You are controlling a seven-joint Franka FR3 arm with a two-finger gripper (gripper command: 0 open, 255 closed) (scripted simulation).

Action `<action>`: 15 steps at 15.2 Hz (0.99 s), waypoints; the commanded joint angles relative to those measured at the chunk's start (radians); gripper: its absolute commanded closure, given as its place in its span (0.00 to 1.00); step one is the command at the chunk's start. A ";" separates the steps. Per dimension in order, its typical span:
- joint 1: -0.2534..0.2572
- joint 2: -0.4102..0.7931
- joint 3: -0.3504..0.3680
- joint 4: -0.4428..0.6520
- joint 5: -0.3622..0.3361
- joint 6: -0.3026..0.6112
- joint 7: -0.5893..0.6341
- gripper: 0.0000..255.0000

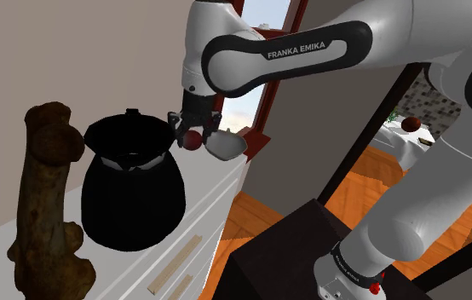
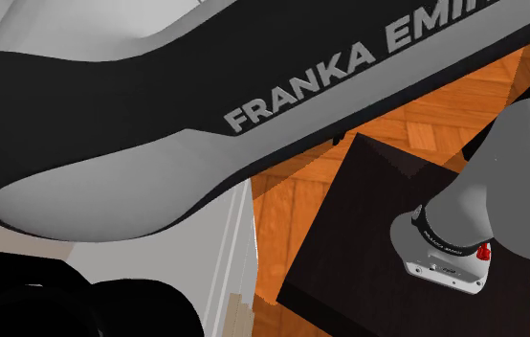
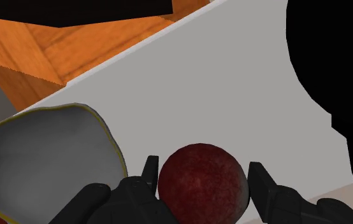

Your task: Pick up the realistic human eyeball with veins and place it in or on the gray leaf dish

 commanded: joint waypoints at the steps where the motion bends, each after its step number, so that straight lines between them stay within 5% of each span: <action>1: -0.001 -0.005 -0.001 0.025 0.003 -0.030 -0.005 1.00; 7: -0.002 -0.022 -0.003 0.085 0.013 -0.104 -0.015 1.00; 15: -0.091 -0.126 -0.116 -0.026 0.061 -0.082 -0.235 1.00</action>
